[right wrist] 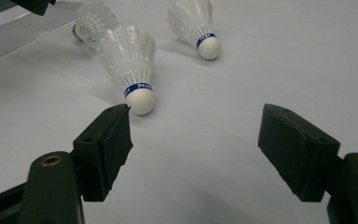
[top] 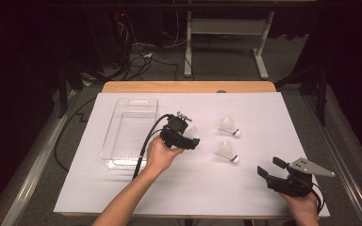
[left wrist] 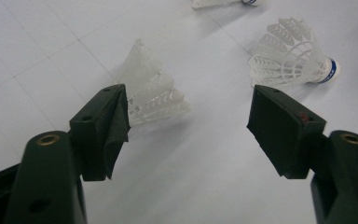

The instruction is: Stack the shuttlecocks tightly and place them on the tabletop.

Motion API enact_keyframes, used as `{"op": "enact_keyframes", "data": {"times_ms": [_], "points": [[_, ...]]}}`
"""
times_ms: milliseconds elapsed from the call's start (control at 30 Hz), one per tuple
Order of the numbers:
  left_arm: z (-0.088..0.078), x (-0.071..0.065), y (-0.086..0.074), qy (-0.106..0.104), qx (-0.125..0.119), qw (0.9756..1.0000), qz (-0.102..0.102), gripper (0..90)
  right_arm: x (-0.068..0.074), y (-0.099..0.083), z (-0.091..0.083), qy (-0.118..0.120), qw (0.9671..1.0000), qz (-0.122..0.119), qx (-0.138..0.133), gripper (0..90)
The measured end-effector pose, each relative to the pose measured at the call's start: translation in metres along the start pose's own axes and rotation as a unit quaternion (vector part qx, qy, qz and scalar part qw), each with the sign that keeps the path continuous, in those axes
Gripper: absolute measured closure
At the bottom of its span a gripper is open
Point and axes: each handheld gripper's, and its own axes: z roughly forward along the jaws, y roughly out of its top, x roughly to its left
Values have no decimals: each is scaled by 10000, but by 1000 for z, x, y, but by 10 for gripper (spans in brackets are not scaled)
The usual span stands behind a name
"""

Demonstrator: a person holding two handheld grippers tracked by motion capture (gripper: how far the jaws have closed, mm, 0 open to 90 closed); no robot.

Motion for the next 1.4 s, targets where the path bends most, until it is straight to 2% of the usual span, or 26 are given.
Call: {"op": "enact_keyframes", "data": {"times_ms": [67,300,1400], "points": [[-1,-2,-2,105,-8,9999,68,299,0,0,0,-4,10000,-1,-2,260],[-3,-4,-8,95,24,9998,145,299,0,0,0,-7,10000,2,5,260],[-11,-10,-35,102,7,9998,166,303,0,0,0,-11,10000,24,19,260]]}}
